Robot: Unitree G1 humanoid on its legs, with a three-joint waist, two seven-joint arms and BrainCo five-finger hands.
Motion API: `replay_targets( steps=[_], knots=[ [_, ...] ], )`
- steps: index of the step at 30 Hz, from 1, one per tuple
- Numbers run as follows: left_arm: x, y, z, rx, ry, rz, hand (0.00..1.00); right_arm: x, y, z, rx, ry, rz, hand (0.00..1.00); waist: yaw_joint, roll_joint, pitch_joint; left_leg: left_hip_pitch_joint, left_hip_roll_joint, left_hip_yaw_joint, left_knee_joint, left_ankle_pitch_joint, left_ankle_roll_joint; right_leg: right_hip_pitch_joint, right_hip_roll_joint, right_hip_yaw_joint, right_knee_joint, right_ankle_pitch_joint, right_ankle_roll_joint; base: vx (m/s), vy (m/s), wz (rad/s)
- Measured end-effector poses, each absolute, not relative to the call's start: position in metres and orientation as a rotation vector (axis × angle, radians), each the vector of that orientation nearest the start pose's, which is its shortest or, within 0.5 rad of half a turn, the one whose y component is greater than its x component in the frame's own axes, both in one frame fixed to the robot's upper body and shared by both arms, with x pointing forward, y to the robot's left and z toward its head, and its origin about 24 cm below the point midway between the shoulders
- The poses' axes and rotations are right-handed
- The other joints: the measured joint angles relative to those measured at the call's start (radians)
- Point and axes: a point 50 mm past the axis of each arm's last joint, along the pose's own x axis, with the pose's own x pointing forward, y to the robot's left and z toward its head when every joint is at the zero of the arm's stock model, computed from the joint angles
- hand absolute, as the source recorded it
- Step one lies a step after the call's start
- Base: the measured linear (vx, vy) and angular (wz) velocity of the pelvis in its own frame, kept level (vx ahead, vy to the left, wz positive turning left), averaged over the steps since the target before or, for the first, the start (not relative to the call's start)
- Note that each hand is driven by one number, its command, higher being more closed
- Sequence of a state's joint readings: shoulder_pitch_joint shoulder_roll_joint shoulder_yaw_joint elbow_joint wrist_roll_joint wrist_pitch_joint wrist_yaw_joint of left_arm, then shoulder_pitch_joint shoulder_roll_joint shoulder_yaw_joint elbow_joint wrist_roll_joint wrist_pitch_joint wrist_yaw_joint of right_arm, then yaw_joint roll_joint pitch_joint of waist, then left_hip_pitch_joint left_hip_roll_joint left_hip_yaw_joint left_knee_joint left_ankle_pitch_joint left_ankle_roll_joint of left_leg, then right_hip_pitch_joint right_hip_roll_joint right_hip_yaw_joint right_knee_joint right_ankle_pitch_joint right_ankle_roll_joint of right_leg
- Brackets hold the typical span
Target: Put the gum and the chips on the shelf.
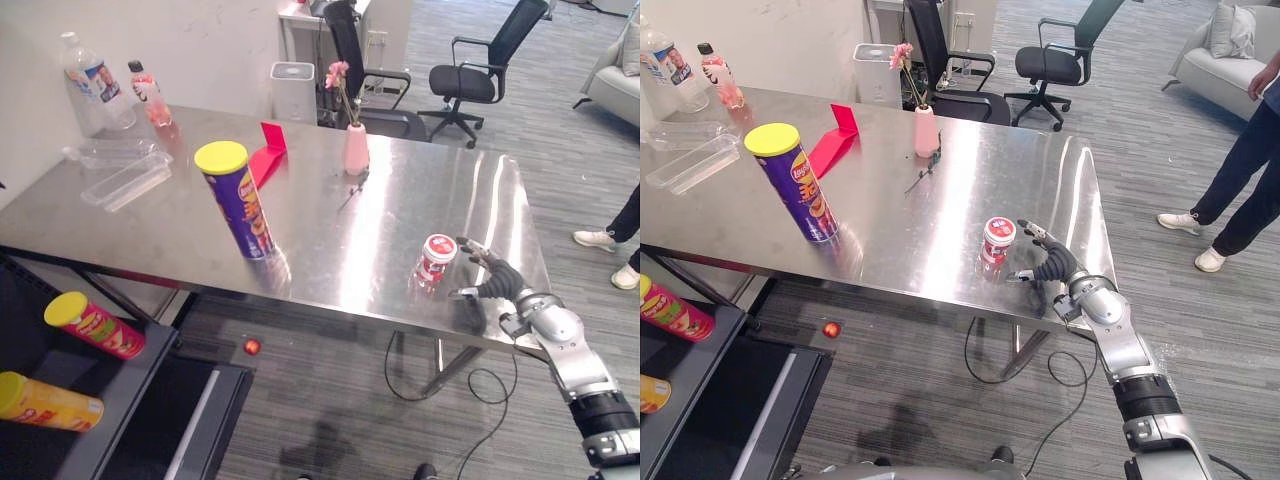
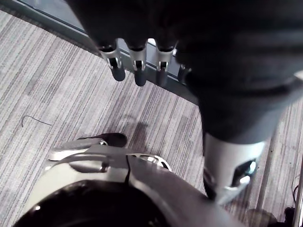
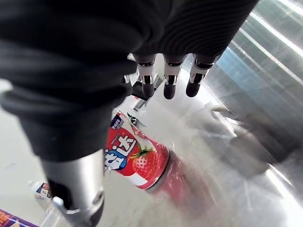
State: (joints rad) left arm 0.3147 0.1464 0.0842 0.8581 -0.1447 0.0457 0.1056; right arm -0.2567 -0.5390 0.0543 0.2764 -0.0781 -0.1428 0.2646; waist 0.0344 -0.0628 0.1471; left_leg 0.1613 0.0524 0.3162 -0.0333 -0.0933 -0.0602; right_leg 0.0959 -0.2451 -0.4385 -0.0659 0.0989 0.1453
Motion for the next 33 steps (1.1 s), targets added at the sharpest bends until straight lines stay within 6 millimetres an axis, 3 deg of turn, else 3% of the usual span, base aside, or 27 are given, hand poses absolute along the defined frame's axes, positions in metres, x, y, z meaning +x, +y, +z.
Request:
replay_targets(
  steps=[11, 29, 30, 33],
  knots=[
    [0.034, 0.227, -0.156, 0.013, 1.189, 0.385, 0.0, 0.302, -0.237, 0.076, -0.628, 0.001, 0.243, 0.0, 0.005, 0.01, 0.006, 0.0, -0.001, -0.006, 0.0, 0.001, 0.001, 0.003, -0.001, -0.007, 0.001, 0.0, 0.0, 0.0, 0.0, 0.0],
    [0.036, 0.224, -0.156, 0.01, 1.182, 0.376, 0.0, 0.314, -0.228, 0.088, -0.633, -0.044, 0.26, 0.0, 0.025, 0.018, 0.027, -0.002, -0.003, -0.047, -0.023, 0.029, 0.003, 0.018, -0.002, -0.046, 0.002, 0.0, 0.0, -0.01, -0.009, 0.06],
    [0.036, 0.224, -0.156, 0.01, 1.182, 0.376, 0.0, 0.315, -0.227, 0.087, -0.635, -0.041, 0.267, 1.0, 0.026, 0.018, 0.027, -0.001, -0.004, -0.048, -0.029, 0.034, 0.002, 0.017, -0.002, -0.046, 0.002, 0.0, 0.0, -0.02, -0.011, 0.04],
    [0.036, 0.224, -0.156, 0.009, 1.182, 0.376, 0.0, 0.315, -0.226, 0.086, -0.636, -0.035, 0.274, 1.0, 0.031, 0.018, 0.027, -0.001, -0.004, -0.052, -0.036, 0.04, 0.003, 0.016, -0.002, -0.048, 0.002, 0.0, 0.0, -0.01, -0.007, 0.03]
  ],
)
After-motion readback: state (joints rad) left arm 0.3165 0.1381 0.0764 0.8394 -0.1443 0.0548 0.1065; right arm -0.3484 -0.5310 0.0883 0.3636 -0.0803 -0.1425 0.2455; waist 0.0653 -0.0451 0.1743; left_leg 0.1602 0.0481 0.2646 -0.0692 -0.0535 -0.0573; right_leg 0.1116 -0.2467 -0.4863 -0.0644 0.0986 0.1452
